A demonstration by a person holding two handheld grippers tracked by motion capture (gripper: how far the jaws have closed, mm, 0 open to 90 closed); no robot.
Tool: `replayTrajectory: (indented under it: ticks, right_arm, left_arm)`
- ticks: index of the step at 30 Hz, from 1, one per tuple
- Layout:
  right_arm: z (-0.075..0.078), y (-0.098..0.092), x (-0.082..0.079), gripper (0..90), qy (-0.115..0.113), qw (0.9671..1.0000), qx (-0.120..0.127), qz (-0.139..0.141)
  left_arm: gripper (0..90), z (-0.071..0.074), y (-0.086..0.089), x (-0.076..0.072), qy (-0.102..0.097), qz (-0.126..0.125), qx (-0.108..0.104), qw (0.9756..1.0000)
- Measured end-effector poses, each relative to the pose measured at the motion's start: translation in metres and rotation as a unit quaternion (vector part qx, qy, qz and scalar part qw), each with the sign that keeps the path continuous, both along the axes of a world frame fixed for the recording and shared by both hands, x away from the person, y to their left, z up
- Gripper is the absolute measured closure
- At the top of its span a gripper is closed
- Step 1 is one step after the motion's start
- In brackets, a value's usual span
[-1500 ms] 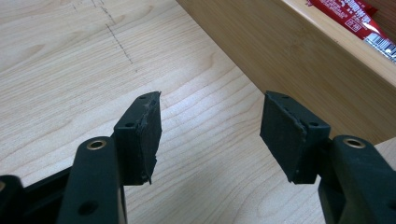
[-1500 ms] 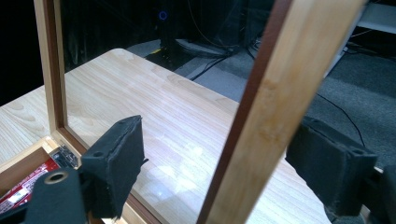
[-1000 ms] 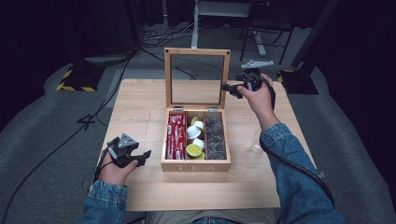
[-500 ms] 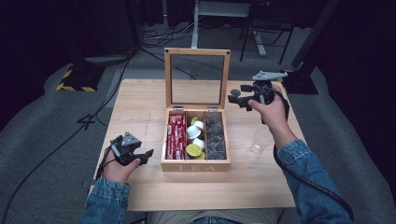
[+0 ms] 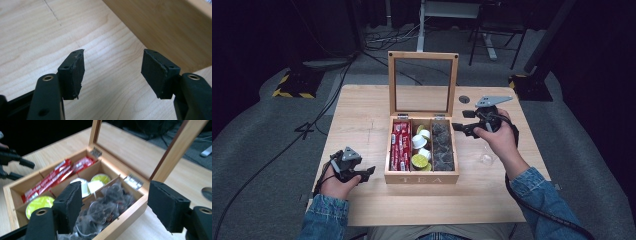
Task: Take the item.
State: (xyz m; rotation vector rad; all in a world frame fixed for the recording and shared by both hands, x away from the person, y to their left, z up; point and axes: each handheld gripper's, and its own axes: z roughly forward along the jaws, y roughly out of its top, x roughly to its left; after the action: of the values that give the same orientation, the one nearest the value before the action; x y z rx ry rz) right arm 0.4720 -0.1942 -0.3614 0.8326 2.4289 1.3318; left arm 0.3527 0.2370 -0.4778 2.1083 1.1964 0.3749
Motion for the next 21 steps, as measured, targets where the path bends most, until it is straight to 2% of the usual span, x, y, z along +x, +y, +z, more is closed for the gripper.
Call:
replayTrajectory:
  ticks: [1,7,13,18,21]
  right_arm:
    - [-0.003,0.003,-0.001,29.8,0.001,0.9999,-0.012,0.003]
    - [-0.017,0.017,-0.003,33.8,0.018,0.9993,-0.028,0.016]
    - [-0.036,0.033,-0.002,35.9,0.033,0.9975,-0.056,0.029]
    - [-0.050,0.041,0.001,37.7,0.047,0.9955,-0.075,0.035]
    - [-0.056,0.043,0.003,40.4,0.058,0.9945,-0.082,0.032]
  left_arm:
    - [35.2,-0.001,0.000,0.000,0.002,-0.001,0.001,1.0000]
    - [34.1,-0.007,-0.001,-0.001,0.016,-0.005,0.013,0.9998]
    - [33.8,-0.014,-0.003,-0.001,0.026,-0.006,0.015,0.9995]
    - [33.1,-0.015,-0.002,0.000,0.022,-0.011,0.015,0.9996]
    - [32.4,-0.018,-0.002,0.000,0.008,-0.011,0.009,0.9999]
